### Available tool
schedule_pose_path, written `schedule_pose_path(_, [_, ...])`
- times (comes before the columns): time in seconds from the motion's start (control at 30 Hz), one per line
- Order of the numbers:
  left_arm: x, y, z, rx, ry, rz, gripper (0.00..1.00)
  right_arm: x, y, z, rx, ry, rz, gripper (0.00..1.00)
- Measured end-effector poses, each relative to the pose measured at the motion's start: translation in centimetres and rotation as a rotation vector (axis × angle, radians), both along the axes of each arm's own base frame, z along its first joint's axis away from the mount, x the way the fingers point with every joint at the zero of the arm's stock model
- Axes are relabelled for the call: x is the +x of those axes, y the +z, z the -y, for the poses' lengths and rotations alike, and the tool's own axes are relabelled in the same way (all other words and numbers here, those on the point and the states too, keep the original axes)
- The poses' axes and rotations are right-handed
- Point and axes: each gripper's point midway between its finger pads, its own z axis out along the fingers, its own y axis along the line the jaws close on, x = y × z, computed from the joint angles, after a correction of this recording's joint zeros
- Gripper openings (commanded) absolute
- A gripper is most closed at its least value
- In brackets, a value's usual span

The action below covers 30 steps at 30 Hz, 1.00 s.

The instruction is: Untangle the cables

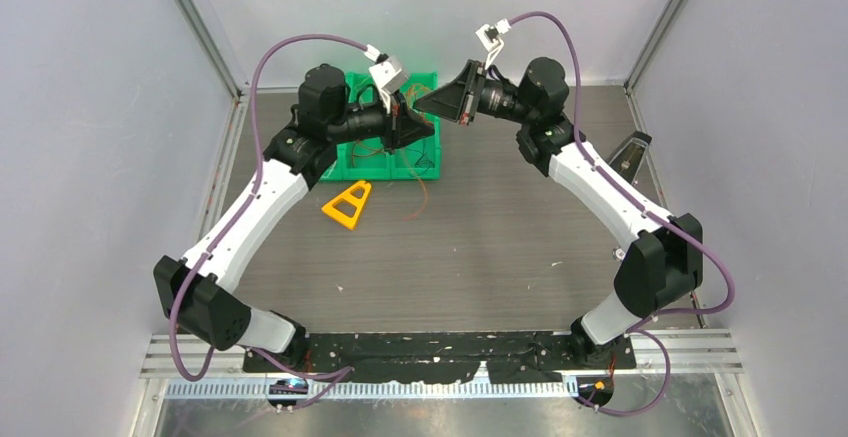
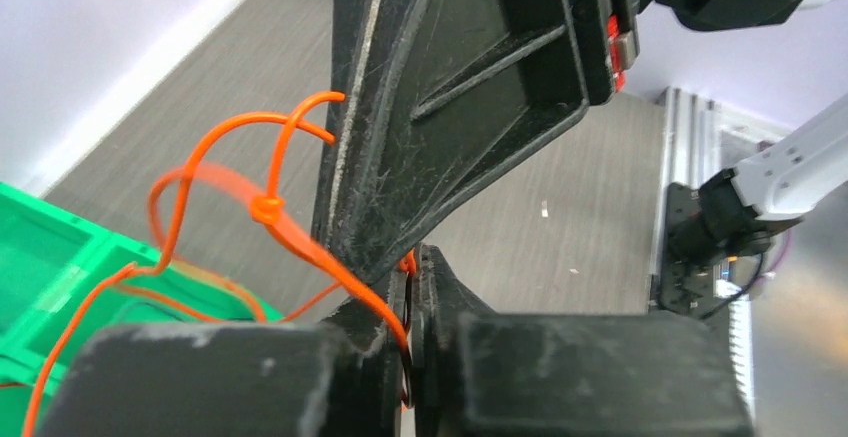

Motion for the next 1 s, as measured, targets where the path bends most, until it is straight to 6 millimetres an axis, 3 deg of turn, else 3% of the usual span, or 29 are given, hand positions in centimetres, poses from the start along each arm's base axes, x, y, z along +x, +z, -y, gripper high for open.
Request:
schedule_pose_path(0.17, [0.4,-0.1,-0.3,0.007,0.033,0.004,0.00,0.4,-0.1,0.6,0.010,-0.012,-0.027,0.07])
schedule_pose_path(0.23, [0.4,-0.3,-0.7,0.007,0.036,0.001,0.00,0.6,-0.7,1.1,0.002,-0.017,-0.043,0.19])
schedule_pose_path(0.27, [0.4,-0.2,-0.9,0.005,0.035,0.002,0.00,0.8,-1.2,1.4,-0.007,-0.018,-0.054,0.32])
schedule_pose_path(0.3, [0.3,-0.1,-1.2,0.003,0.031,0.000,0.00,0.9,-1.6,1.7,-0.016,-0.020,-0.064,0.37])
schedule_pose_path(0.4, [0.0,0.5,-2.1,-0.016,0.015,-0.006,0.00,1.7,-2.9,3.1,-0.050,-0.046,-0.087,0.65])
schedule_pose_path(0.53, [0.0,2.1,-3.1,-0.076,0.010,-0.056,0.00,2.1,-4.8,4.7,-0.135,-0.076,-0.052,0.82])
schedule_pose_path(0.8, [1.0,7.6,-3.7,-0.256,0.041,-0.096,0.00,-1.1,-5.5,5.5,-0.248,-0.064,0.140,0.89])
schedule_pose_path(1.0, [2.5,10.9,-3.4,-0.307,0.057,-0.051,0.00,-1.5,-7.1,5.1,-0.303,-0.054,0.165,0.90])
